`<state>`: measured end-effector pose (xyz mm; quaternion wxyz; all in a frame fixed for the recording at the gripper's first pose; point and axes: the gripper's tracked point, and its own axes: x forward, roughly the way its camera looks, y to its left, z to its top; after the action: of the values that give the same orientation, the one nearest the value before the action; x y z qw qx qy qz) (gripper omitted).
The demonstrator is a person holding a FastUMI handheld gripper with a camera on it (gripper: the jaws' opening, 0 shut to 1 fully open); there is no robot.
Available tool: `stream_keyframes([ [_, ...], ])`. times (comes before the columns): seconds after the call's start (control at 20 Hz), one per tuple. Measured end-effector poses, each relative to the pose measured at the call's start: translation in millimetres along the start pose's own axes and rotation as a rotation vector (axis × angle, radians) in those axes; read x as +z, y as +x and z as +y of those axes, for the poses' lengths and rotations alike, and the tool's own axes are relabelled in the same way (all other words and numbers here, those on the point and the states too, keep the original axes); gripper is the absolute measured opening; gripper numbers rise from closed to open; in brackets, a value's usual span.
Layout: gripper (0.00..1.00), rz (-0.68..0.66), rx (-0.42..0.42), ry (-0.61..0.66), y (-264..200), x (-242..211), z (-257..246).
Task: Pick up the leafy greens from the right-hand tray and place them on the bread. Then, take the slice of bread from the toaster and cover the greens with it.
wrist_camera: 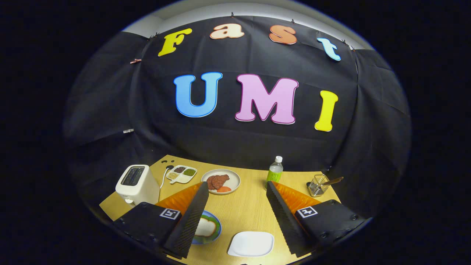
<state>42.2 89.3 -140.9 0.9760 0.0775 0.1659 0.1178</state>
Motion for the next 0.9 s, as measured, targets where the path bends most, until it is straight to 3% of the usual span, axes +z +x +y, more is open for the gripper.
stream_keyframes([
  [0.35, 0.96, -0.071, 0.046, -0.061, -20, 34, 25],
  [0.9, 0.96, -0.055, 0.078, -0.087, -31, 4, 41],
])
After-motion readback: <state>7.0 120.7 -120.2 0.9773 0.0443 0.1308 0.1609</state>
